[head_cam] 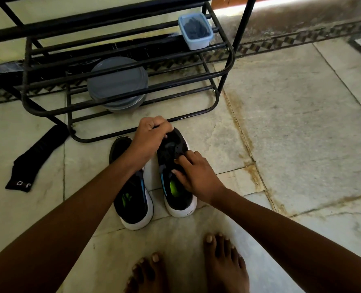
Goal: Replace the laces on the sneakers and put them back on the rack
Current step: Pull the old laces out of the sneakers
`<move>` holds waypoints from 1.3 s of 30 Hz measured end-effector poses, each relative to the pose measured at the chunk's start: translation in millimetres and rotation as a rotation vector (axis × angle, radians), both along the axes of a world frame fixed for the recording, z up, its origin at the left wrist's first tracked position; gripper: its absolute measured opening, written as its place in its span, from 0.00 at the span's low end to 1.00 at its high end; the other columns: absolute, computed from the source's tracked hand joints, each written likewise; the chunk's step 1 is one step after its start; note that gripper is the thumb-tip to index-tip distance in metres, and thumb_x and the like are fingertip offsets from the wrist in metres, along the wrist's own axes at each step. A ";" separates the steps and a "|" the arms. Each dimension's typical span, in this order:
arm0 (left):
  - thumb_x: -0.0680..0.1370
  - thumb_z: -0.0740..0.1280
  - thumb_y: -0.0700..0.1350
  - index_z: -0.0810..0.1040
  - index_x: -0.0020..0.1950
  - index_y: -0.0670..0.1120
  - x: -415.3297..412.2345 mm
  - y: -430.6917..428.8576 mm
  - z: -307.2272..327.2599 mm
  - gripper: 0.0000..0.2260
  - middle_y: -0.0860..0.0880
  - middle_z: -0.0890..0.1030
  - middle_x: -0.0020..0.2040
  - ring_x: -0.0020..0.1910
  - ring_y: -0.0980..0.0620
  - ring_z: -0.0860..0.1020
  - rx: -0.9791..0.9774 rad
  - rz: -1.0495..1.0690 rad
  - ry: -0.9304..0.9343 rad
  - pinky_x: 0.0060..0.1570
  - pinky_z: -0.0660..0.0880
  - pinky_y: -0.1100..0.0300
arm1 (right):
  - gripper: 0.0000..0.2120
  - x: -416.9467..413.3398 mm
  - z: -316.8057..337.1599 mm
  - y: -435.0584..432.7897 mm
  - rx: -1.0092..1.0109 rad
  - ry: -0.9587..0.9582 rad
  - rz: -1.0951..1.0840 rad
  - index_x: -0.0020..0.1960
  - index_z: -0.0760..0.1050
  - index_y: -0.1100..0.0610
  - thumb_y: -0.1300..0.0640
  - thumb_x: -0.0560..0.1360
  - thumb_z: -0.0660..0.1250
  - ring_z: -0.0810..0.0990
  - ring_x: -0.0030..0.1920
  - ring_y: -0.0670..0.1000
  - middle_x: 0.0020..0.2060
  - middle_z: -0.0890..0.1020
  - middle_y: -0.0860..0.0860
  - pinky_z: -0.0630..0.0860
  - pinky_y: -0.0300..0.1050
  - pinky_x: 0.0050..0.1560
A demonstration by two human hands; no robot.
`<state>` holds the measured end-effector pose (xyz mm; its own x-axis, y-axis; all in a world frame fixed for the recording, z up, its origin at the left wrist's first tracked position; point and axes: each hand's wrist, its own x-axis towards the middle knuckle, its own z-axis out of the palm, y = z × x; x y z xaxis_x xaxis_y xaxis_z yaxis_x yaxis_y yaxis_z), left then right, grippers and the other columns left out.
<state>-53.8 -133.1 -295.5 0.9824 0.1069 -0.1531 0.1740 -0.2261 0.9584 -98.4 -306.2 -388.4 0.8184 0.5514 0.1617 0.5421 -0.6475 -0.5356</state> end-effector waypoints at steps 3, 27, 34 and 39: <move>0.83 0.65 0.45 0.76 0.36 0.42 1.7 -15.7 -9.8 0.16 0.44 0.73 0.32 0.30 0.52 0.71 -0.009 -0.087 0.134 0.31 0.67 0.64 | 0.17 -1.5 7.6 -13.1 0.190 0.168 -0.132 0.50 0.74 0.55 0.40 0.81 0.62 0.72 0.44 0.51 0.43 0.73 0.50 0.70 0.46 0.42; 0.77 0.70 0.43 0.68 0.74 0.44 27.3 -119.6 -63.1 0.26 0.43 0.70 0.68 0.67 0.44 0.72 0.593 -0.484 0.337 0.58 0.69 0.60 | 0.11 11.2 -3.6 -126.3 0.880 0.917 -1.022 0.58 0.78 0.68 0.68 0.76 0.69 0.79 0.37 0.57 0.38 0.83 0.60 0.77 0.49 0.41; 0.77 0.72 0.40 0.73 0.70 0.38 9.6 -129.8 -76.4 0.23 0.41 0.81 0.61 0.61 0.43 0.80 0.520 -0.665 0.349 0.61 0.77 0.50 | 0.22 17.6 -5.6 -118.1 0.322 0.671 -0.896 0.57 0.83 0.52 0.53 0.65 0.83 0.84 0.44 0.43 0.43 0.86 0.46 0.80 0.41 0.49; 0.81 0.63 0.33 0.68 0.76 0.36 12.9 -147.7 -80.8 0.22 0.39 0.74 0.70 0.65 0.43 0.77 0.449 -0.761 0.293 0.66 0.75 0.52 | 0.07 25.8 -0.7 -129.2 0.371 0.566 -0.973 0.47 0.86 0.57 0.63 0.70 0.78 0.81 0.32 0.36 0.35 0.84 0.45 0.75 0.28 0.37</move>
